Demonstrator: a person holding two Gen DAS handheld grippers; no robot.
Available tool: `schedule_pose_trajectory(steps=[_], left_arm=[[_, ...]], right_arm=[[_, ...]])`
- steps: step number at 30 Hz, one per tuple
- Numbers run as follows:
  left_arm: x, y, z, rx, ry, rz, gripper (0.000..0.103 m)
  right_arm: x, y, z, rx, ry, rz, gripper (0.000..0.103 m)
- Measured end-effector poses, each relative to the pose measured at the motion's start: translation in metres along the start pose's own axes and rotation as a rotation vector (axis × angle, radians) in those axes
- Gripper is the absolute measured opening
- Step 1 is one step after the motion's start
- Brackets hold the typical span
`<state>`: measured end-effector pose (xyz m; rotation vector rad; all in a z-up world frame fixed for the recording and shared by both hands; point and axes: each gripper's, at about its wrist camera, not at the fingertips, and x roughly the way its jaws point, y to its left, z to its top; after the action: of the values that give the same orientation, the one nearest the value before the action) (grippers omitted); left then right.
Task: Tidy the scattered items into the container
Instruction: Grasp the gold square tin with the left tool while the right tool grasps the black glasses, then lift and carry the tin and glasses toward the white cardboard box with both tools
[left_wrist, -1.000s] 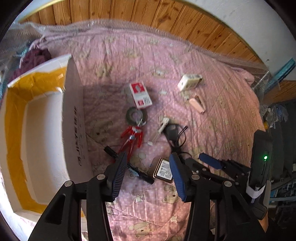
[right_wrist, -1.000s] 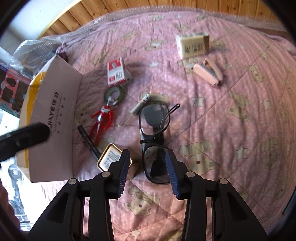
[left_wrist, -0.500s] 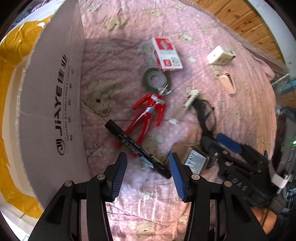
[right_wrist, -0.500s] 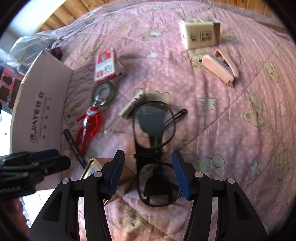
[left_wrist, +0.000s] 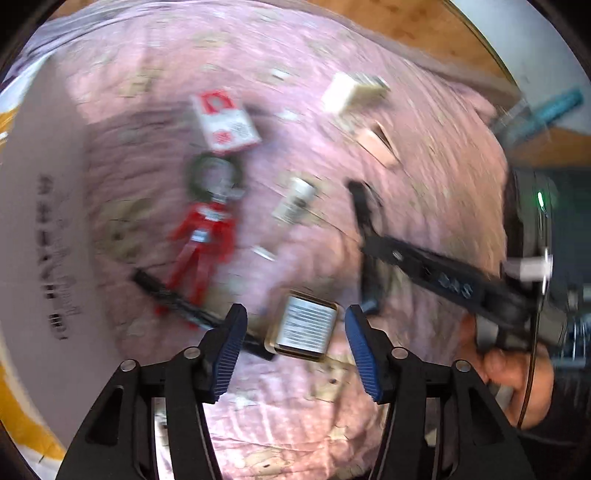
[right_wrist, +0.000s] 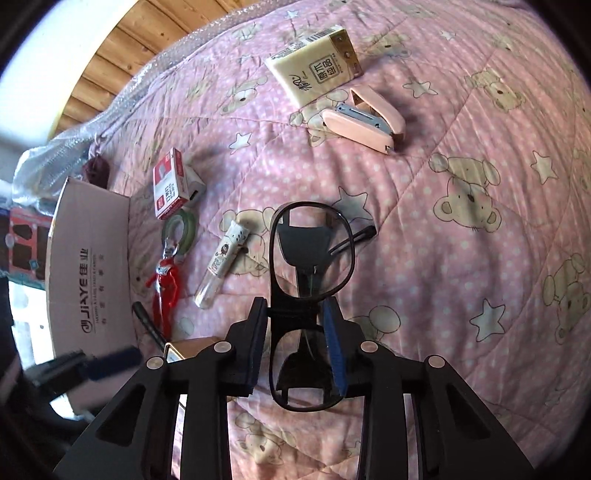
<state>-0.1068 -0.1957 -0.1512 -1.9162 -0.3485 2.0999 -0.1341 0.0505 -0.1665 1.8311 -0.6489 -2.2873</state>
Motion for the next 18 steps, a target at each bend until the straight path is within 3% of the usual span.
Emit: schedule_pose_trajectory(steps=[2,3,4,8,9,11,18], left_arm=[[0.011,-0.006,-0.002,0.028,0.04,-0.014,0.062],[0.013,-0.01,-0.003,0.048,0.032,0.004,0.069],[0.016,-0.013,-0.002,0.062,0.029,0.025,0.069],[0.036,-0.008,-0.003,0.058,0.073,0.064,0.067],[0.04,-0.006,-0.004,0.056,0.083,0.071,0.06],[0.042,-0.003,-0.004,0.055,0.074,0.075,0.056],[0.033,0.004,-0.006,0.047,0.042,0.052,0.054]], right_arm=[[0.002,-0.006,-0.001,0.027,0.004,0.009,0.042],[0.003,-0.012,-0.003,0.045,0.006,0.015,0.045],[0.005,-0.015,-0.004,0.054,0.009,0.015,0.048],[0.005,-0.024,-0.006,0.073,0.012,0.03,0.041],[0.003,-0.028,-0.005,0.079,0.011,0.036,0.041],[0.0,-0.036,-0.004,0.121,0.008,0.064,0.036],[-0.002,-0.051,-0.004,0.167,-0.003,0.082,0.036]])
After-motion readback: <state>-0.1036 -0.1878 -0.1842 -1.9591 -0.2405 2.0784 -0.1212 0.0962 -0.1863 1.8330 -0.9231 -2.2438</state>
